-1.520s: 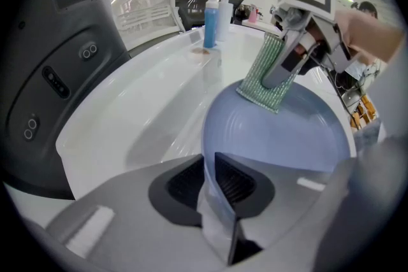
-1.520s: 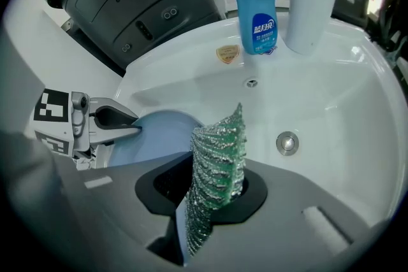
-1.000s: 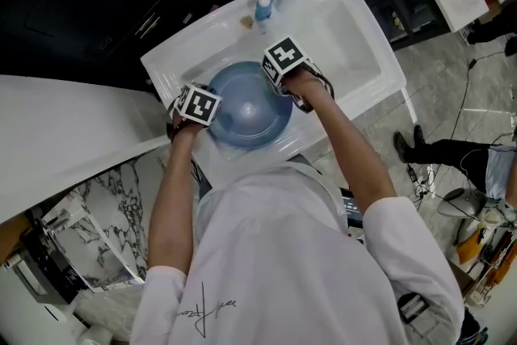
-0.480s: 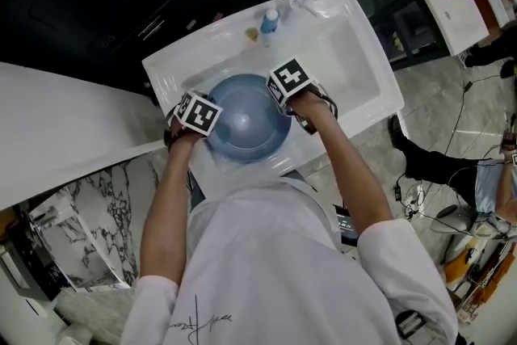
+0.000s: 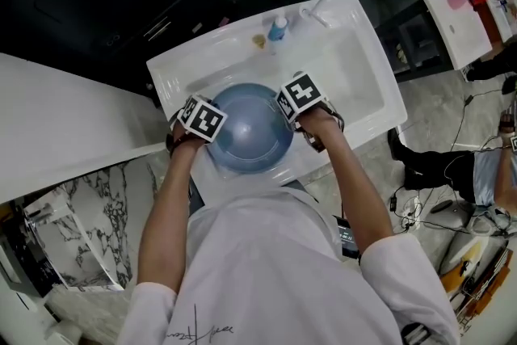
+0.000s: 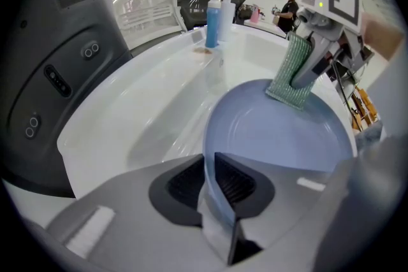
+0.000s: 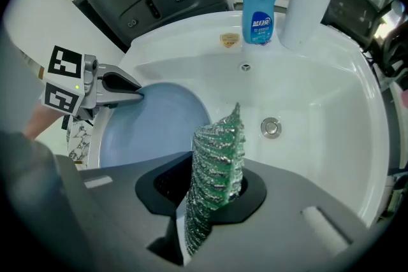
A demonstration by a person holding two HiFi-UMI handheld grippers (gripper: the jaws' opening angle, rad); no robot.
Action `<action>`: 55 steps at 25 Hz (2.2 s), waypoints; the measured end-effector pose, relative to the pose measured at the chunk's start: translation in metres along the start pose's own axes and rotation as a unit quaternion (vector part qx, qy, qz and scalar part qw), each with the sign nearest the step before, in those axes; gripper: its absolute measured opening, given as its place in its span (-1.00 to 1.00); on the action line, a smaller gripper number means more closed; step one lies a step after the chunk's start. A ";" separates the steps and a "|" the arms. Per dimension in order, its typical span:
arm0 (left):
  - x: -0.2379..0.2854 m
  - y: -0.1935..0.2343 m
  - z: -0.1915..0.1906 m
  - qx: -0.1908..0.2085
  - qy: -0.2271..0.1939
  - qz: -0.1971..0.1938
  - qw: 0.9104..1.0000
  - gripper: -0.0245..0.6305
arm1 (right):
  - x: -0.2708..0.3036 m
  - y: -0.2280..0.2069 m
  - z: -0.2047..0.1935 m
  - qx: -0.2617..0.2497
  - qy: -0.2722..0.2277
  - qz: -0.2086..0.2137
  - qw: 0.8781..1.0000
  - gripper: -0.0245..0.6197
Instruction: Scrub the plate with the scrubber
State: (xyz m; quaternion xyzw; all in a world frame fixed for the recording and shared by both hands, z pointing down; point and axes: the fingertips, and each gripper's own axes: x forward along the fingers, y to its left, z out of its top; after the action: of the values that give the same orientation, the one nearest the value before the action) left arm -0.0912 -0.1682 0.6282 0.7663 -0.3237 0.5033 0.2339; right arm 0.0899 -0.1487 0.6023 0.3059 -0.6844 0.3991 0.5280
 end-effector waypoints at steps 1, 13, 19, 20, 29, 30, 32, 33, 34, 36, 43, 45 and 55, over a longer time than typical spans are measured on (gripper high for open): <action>0.000 0.000 -0.001 -0.001 0.001 0.000 1.000 -0.59 | 0.000 0.000 -0.001 0.002 0.000 0.001 1.000 -0.72; -0.001 0.001 0.000 -0.007 0.002 0.002 1.000 -0.60 | -0.006 0.015 -0.028 0.024 0.004 0.033 0.999 -0.72; 0.000 0.002 0.000 -0.007 0.002 0.002 1.000 -0.60 | -0.005 0.032 -0.045 0.033 0.011 0.061 0.998 -0.72; 0.000 0.002 -0.001 -0.007 0.002 0.003 1.000 -0.60 | -0.004 0.034 -0.046 0.033 0.011 0.063 0.997 -0.72; 0.000 0.002 0.000 -0.007 0.001 0.004 1.000 -0.60 | -0.001 0.051 -0.058 0.043 0.016 0.097 0.994 -0.72; 0.000 0.002 0.000 -0.007 0.001 0.004 1.000 -0.60 | 0.000 0.054 -0.059 0.047 0.016 0.105 0.993 -0.72; 0.000 0.002 0.000 -0.007 0.000 0.004 1.000 -0.60 | 0.001 0.062 -0.062 0.056 0.016 0.123 0.991 -0.72; 0.000 0.002 0.000 -0.008 0.000 0.004 1.000 -0.60 | 0.002 0.065 -0.063 0.060 0.015 0.131 0.989 -0.72; 0.000 0.002 -0.001 -0.008 0.001 0.005 1.000 -0.60 | 0.002 0.068 -0.064 0.063 0.015 0.137 0.988 -0.72; 0.000 0.002 -0.001 -0.008 0.001 0.005 1.000 -0.60 | 0.003 0.072 -0.065 0.065 0.014 0.144 0.987 -0.72; 0.000 0.002 0.000 -0.010 0.000 0.006 1.000 -0.60 | 0.005 0.078 -0.065 0.060 0.019 0.150 0.987 -0.72; 0.000 0.003 0.000 -0.011 0.000 0.006 1.000 -0.60 | 0.006 0.080 -0.065 0.058 0.020 0.152 0.986 -0.72; 0.000 0.004 -0.001 -0.013 0.000 0.007 1.000 -0.60 | 0.010 0.097 -0.063 0.037 0.035 0.164 0.985 -0.72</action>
State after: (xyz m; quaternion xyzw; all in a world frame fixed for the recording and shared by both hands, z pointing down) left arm -0.0941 -0.1702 0.6288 0.7610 -0.3352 0.5006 0.2405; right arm 0.0358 -0.0460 0.5980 0.1951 -0.6912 0.5158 0.4671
